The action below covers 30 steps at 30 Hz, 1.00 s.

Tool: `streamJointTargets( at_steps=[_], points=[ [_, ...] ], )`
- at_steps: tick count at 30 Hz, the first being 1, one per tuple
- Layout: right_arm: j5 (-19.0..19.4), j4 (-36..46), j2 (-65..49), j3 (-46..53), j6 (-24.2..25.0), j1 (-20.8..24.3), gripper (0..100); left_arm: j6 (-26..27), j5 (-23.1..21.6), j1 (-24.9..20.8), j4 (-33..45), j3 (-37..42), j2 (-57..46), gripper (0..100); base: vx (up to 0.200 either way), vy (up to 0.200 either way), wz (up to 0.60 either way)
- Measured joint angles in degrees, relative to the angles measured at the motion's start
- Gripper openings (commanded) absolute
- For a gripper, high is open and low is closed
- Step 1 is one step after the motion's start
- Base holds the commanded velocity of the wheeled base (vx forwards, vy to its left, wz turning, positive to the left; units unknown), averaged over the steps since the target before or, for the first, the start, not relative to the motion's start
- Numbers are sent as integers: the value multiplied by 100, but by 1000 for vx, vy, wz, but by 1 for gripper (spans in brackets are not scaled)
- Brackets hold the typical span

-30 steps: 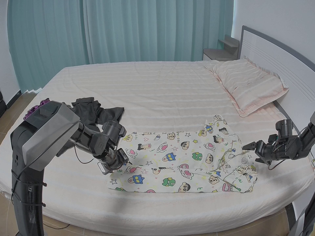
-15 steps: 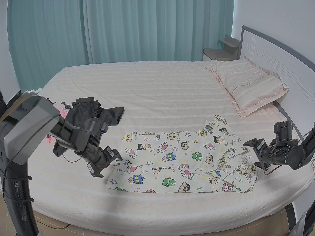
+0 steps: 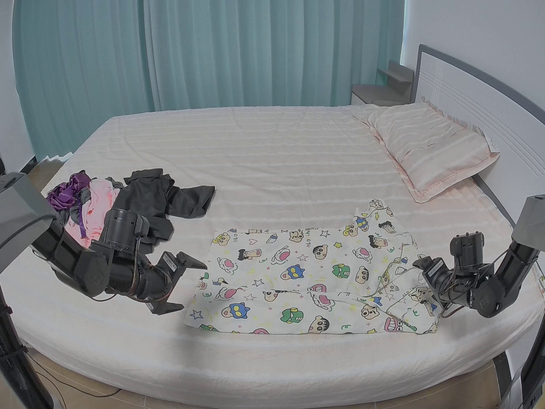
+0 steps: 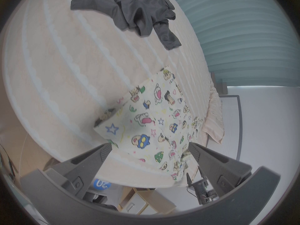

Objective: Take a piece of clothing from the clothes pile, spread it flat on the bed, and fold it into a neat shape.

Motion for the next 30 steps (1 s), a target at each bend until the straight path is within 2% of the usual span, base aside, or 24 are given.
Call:
streamJointTargets(
  at_steps=[6, 19, 20, 30],
  points=[
    [-347, -417, 455, 74, 22, 59, 100, -162, -82, -246, -304, 399, -162, 100, 0, 0, 0],
    [-355, -540, 789, -94, 21, 30, 100, -167, -99, -318, -323, 468, -195, 100, 0, 0, 0],
    [-357, -540, 827, -123, 18, 12, 0, -167, -96, -321, -325, 468, -190, 100, 0, 0, 0],
    [-372, -536, 946, -176, -45, -95, 0, -167, -99, -306, -336, 460, -151, 100, 0, 0, 0]
  ],
)
